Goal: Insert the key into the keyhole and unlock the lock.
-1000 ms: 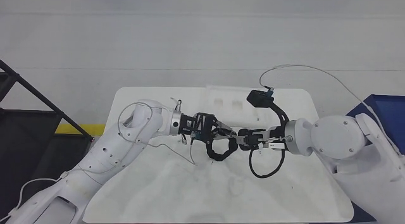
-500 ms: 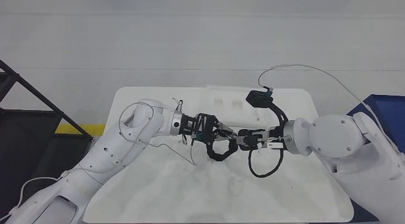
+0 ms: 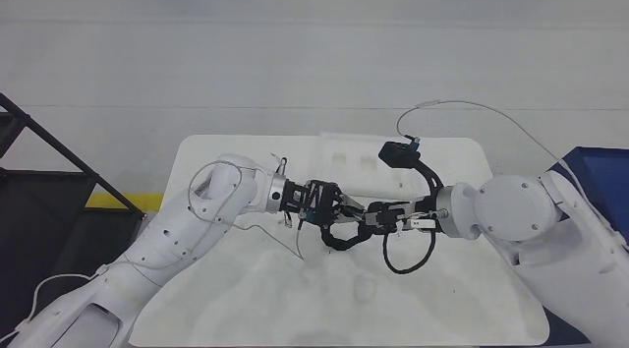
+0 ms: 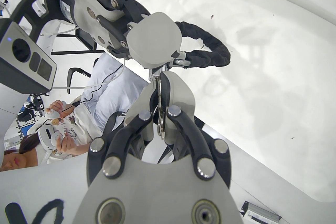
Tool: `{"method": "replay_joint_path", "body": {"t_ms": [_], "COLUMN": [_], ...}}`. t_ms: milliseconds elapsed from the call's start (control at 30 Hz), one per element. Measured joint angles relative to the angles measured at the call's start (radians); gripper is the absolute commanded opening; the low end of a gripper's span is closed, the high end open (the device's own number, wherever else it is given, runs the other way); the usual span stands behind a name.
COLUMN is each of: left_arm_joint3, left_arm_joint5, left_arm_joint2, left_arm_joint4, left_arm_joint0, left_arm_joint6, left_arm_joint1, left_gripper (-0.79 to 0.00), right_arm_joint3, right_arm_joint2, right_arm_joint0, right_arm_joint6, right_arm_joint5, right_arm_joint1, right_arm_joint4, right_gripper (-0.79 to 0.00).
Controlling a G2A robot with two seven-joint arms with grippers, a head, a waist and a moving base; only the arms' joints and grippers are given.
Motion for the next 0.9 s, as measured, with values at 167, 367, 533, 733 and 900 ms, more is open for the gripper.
{"method": "replay_joint_path", "body": {"t_ms": [167, 367, 533, 733, 900], "left_arm_joint3": [0.019, 0.056, 0.112, 0.186, 0.219], "left_arm_joint5": [-0.007, -0.018, -0.046, -0.087, -0.088], "left_arm_joint2": [0.004, -0.001, -0.005, -0.021, -0.027], "left_arm_joint4": [-0.02, -0.082, -0.173, -0.355, -0.574], "left_arm_joint0": [0.002, 0.008, 0.014, 0.019, 0.022], "left_arm_joint6": [0.0, -0.017, -0.058, -0.164, -0.32], "left_arm_joint1": [-0.003, -0.009, -0.018, -0.033, -0.041], "left_gripper": [-0.785, -0.785, -0.785, -0.785, -0.785], "right_arm_joint3": [0.003, 0.006, 0.004, 0.01, 0.001], "right_arm_joint2": [-0.003, 0.006, 0.028, 0.04, 0.052], "right_arm_joint0": [0.008, 0.009, 0.006, -0.012, -0.048], "right_arm_joint6": [-0.013, -0.03, -0.069, -0.09, -0.116], "right_arm_joint5": [0.011, 0.011, -0.024, -0.245, -0.441], "right_arm_joint1": [-0.001, 0.0, 0.001, 0.005, 0.011], "right_arm_joint4": [0.006, 0.014, 0.019, 0.013, -0.026], "right_gripper": [-0.129, 0.0, 0.0, 0.0, 0.0]}}
